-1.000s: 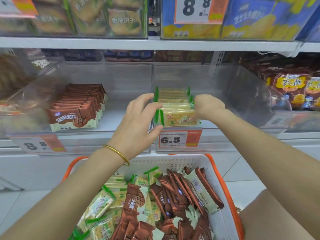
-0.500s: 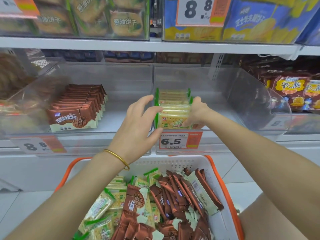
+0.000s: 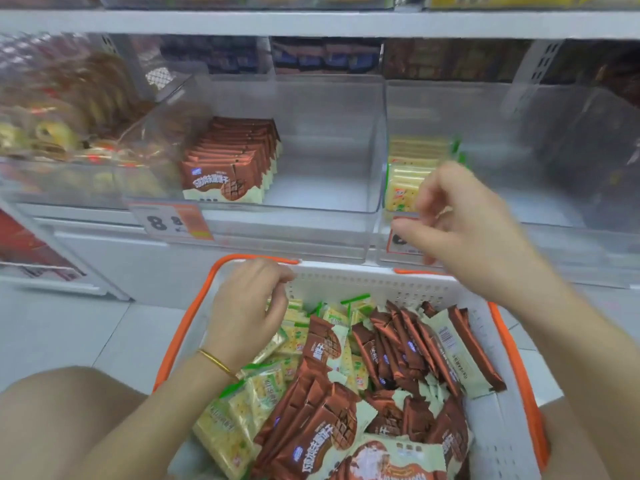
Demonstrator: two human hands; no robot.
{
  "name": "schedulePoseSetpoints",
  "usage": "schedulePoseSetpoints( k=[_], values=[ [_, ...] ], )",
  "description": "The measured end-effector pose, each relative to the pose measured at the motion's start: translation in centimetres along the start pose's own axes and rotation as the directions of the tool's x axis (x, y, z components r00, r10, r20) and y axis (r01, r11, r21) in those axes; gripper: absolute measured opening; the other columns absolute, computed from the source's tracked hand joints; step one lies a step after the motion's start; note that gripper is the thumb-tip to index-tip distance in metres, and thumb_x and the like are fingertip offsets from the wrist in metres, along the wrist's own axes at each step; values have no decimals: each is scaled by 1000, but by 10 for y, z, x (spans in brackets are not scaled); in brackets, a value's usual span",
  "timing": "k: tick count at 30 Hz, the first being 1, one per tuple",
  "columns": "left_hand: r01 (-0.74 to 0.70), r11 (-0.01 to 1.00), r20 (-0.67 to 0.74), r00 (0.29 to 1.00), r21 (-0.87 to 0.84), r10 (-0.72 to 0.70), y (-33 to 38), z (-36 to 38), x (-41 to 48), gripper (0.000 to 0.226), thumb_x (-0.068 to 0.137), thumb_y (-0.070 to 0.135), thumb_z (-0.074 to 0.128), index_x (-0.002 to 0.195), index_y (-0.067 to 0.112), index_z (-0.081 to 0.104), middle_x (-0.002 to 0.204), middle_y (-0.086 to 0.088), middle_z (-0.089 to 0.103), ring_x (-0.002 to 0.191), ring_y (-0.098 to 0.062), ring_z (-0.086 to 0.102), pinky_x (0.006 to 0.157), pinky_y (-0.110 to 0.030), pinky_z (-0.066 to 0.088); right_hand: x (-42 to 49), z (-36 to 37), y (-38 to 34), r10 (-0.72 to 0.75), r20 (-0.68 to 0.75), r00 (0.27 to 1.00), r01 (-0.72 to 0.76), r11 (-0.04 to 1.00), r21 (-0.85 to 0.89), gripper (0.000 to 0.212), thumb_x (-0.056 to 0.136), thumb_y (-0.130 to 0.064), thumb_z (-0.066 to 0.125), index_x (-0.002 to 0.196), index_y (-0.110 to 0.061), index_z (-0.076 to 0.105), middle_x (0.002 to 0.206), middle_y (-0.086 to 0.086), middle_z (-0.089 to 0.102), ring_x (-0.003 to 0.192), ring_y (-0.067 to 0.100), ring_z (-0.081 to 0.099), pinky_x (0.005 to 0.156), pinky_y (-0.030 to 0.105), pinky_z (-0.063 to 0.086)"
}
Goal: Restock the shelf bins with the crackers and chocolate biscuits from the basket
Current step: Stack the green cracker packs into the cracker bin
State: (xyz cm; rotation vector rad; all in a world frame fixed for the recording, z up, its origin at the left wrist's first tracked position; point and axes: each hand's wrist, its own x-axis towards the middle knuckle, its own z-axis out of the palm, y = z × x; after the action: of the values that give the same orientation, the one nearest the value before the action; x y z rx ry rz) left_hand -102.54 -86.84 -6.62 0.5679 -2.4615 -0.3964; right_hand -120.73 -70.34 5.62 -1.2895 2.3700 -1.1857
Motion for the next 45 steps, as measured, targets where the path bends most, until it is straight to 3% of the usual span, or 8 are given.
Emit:
schedulePoseSetpoints(
  k=[3, 7, 17, 22, 26, 30, 37, 45],
  values=[
    [310, 925, 378, 847, 221, -374, -38, 13, -14, 25, 90, 25, 52, 113, 16, 60, 113, -4, 55, 108, -22, 52, 92, -39, 45, -18, 57, 22, 64, 329, 942, -42, 996, -75, 23, 85, -27, 68, 85, -28, 45, 86, -3, 59, 64, 5, 56, 54, 15, 37],
    [197, 717, 512, 578, 669, -636, -59, 31, -27, 44, 92, 41, 50, 123, 10, 50, 126, -12, 47, 117, -29, 46, 98, -37, 40, -24, 104, 65, 189, 499, 846, -144, 981, -126, 19, 89, -29, 64, 99, -21, 50, 90, -1, 61, 70, 11, 62, 60, 26, 49],
    [242, 707, 549, 484, 664, -681, -62, 51, -38, 29, 87, 39, 60, 104, 16, 55, 120, -9, 49, 112, -30, 47, 93, -38, 46, -26, 105, 87, 256, 503, 826, -221, 967, -128, 18, 91, -22, 61, 105, -17, 51, 80, 0, 62, 71, 14, 66, 71, 39, 56],
    [321, 851, 599, 608, 416, -522, -33, 18, -13, 21, 85, 31, 65, 89, 22, 47, 100, -1, 55, 89, -23, 56, 79, -36, 49, -28, 103, 77, 140, 499, 855, -98, 989, -109, 24, 90, -25, 63, 111, -22, 53, 97, -5, 61, 75, 2, 58, 79, 31, 53],
    [130, 972, 635, 739, 195, -226, 26, -31, 25, 25, 83, 35, 67, 77, 32, 42, 76, 13, 48, 80, -12, 48, 73, -32, 45, -26, 74, 43, -85, 442, 893, 98, 995, -6, 64, 81, -36, 72, 137, -33, 41, 115, -14, 52, 78, 0, 54, 73, 15, 44],
    [-88, 991, 536, 844, 105, 19, 86, -55, 70, 21, 81, 40, 65, 93, 33, 50, 83, 12, 49, 84, -13, 48, 74, -33, 43, -7, 20, 21, -216, 276, 937, 252, 962, -104, 34, 77, -29, 75, 110, -26, 65, 92, -17, 62, 81, -7, 53, 73, 14, 41],
    [-204, 979, 3, 979, 5, 204, 115, -43, 126, 68, 77, 26, 75, 135, 11, 43, 135, -10, 43, 126, -28, 39, 104, -36, 31, 32, -99, 40, -112, -173, 979, 89, 987, -135, 16, 80, -18, 74, 95, -21, 68, 79, -17, 58, 64, -12, 52, 59, 4, 38],
    [-141, 986, 179, 976, 90, 123, 95, -1, 116, 68, 76, 29, 76, 134, 12, 45, 145, -14, 33, 134, -33, 29, 109, -39, 26, 94, -53, 83, 193, 146, 970, -122, 910, -396, 21, 79, -23, 76, 94, -18, 62, 86, -2, 57, 68, 26, 66, 65, 41, 59]
  ],
)
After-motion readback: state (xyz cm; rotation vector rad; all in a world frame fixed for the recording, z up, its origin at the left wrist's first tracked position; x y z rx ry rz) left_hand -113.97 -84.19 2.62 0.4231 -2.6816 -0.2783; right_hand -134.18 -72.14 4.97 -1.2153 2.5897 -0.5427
